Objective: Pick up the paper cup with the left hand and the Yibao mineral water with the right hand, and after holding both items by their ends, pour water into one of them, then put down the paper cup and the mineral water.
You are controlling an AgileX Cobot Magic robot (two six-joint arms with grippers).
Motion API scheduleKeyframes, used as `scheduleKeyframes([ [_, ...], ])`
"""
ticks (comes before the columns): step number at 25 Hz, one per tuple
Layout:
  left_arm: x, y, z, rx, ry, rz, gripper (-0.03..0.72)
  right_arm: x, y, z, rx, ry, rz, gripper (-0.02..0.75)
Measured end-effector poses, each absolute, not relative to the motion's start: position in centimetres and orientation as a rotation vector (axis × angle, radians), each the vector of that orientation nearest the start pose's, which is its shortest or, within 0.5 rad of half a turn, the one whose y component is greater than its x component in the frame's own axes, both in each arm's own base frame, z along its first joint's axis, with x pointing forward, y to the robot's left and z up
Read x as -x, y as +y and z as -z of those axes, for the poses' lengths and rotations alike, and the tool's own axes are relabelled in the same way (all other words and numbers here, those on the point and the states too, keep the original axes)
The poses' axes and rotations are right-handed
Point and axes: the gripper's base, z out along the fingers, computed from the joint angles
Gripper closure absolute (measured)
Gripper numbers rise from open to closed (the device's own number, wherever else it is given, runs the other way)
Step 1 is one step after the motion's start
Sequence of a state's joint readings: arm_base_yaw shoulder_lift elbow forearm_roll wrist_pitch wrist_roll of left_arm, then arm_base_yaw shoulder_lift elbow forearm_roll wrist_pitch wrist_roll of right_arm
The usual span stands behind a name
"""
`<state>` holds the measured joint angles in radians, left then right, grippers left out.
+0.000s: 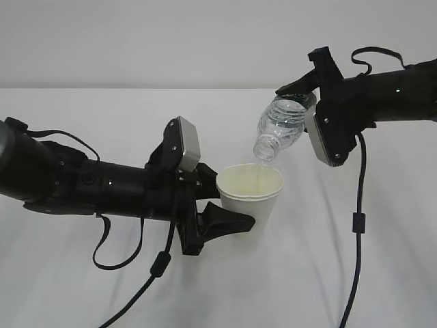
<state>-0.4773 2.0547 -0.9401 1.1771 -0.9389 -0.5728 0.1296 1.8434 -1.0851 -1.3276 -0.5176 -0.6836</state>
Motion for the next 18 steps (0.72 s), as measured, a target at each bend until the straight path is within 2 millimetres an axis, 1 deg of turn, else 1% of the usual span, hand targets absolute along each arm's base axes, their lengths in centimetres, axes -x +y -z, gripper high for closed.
scheduleKeyframes([
  [18,-29.39,-22.83,-12.02,-1.283,1.593,0.937,0.258,-38.31,9.39,-20.52,1.952,0.756,0.627,0.279],
])
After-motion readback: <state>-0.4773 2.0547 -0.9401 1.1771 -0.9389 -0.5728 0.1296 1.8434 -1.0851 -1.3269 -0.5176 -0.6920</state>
